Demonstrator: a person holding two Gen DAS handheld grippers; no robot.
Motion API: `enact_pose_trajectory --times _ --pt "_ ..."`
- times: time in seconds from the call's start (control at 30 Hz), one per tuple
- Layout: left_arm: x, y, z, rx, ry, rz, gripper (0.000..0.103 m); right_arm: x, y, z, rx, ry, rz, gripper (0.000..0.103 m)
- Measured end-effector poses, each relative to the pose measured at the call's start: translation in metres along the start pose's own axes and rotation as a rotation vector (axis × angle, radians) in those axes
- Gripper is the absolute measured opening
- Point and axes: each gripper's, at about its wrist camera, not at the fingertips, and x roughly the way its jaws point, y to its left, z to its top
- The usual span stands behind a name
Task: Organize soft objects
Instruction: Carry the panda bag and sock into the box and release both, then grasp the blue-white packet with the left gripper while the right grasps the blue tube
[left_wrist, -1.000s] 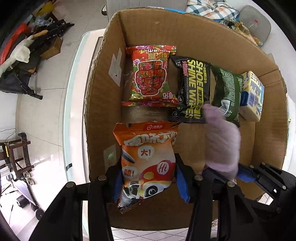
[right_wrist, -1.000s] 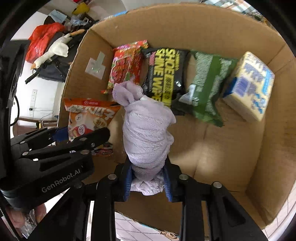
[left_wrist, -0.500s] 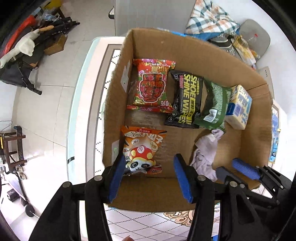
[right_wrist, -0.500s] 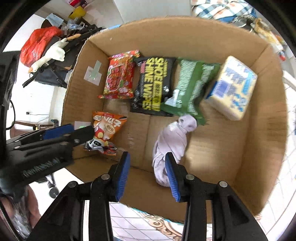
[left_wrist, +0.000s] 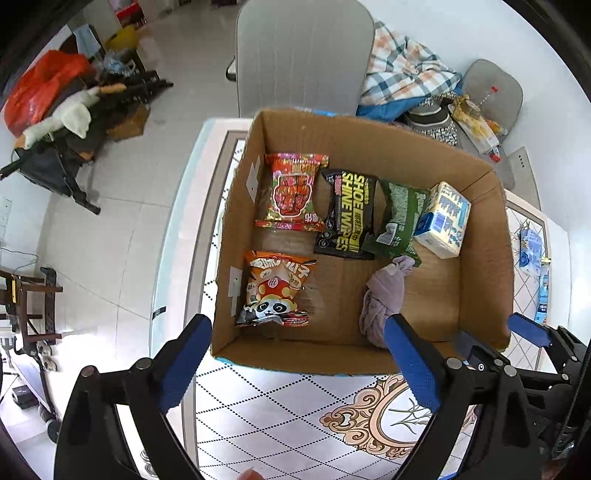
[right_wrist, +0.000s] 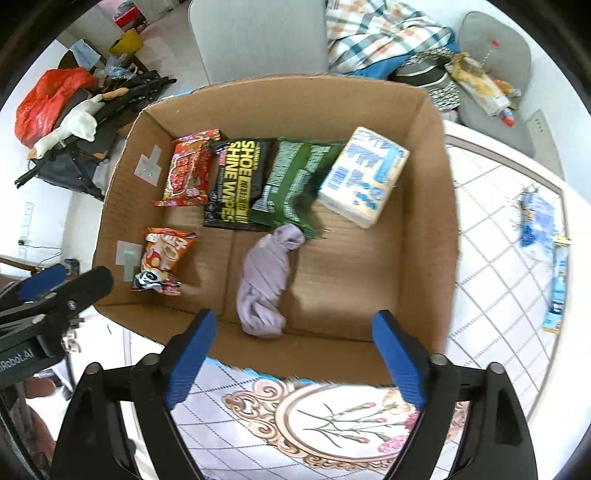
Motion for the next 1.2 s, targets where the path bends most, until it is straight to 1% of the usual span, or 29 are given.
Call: enact_pose_trajectory --times 0.03,0.1,0.23,0.3,0.5,0.6,0.67,0.8,0.83,0.9,0.97,1.0,1.07,1.1,1.17,1.2 --pt "-0.003 -0.001 -0.002 0.000 -0.008 0.004 0.096 -0.004 -0.001 -0.002 0.002 -0.005 -0.009 0.094" --pt "-0.012 -0.004 -0.006 0.002 -0.036 0.009 0.096 -0.013 -0.005 -0.008 0.006 -0.022 -0.022 0.101" --pt "-0.027 -0.008 -0.016 0.001 -0.074 0.023 0.096 -0.032 -0.005 -0.018 0.009 -0.059 -0.042 0.103" --pt "-0.036 -0.011 -0.021 0.002 -0.084 0.004 0.096 -0.042 -0.006 -0.023 0.011 -0.081 -0.033 0.103" --pt "-0.065 -0.024 -0.033 0.020 -0.131 -0.003 0.096 -0.075 -0.007 -0.041 0.014 -0.131 0.019 0.103" --pt "-0.082 -0.040 -0.035 0.045 -0.162 -0.007 0.096 -0.091 -0.013 -0.049 0.018 -0.149 0.061 0.103" --pt "-0.087 -0.053 -0.035 0.053 -0.167 -0.012 0.096 -0.098 -0.021 -0.053 0.027 -0.161 0.077 0.103" --pt "-0.089 -0.096 -0.033 0.082 -0.169 -0.037 0.096 -0.109 -0.064 -0.059 0.087 -0.165 0.099 0.103" --pt "-0.088 -0.105 -0.033 0.089 -0.166 -0.040 0.096 -0.110 -0.081 -0.060 0.112 -0.164 0.088 0.103" --pt "-0.080 -0.133 -0.031 0.117 -0.154 -0.053 0.096 -0.110 -0.114 -0.063 0.162 -0.164 0.073 0.103" --pt "-0.066 -0.167 -0.029 0.145 -0.124 -0.058 0.096 -0.105 -0.154 -0.065 0.220 -0.147 0.054 0.103" --pt "-0.062 -0.177 -0.028 0.154 -0.119 -0.060 0.096 -0.102 -0.174 -0.065 0.250 -0.139 0.047 0.103" --pt "-0.047 -0.212 -0.023 0.182 -0.115 -0.039 0.096 -0.091 -0.221 -0.063 0.313 -0.113 0.022 0.103" --pt "-0.042 -0.223 -0.022 0.192 -0.111 -0.031 0.096 -0.087 -0.237 -0.061 0.333 -0.102 0.017 0.103" --pt "-0.024 -0.257 -0.012 0.207 -0.106 0.009 0.096 -0.073 -0.275 -0.052 0.379 -0.081 0.022 0.103" --pt "-0.019 -0.266 -0.008 0.211 -0.109 0.018 0.096 -0.067 -0.290 -0.047 0.398 -0.072 0.021 0.103"
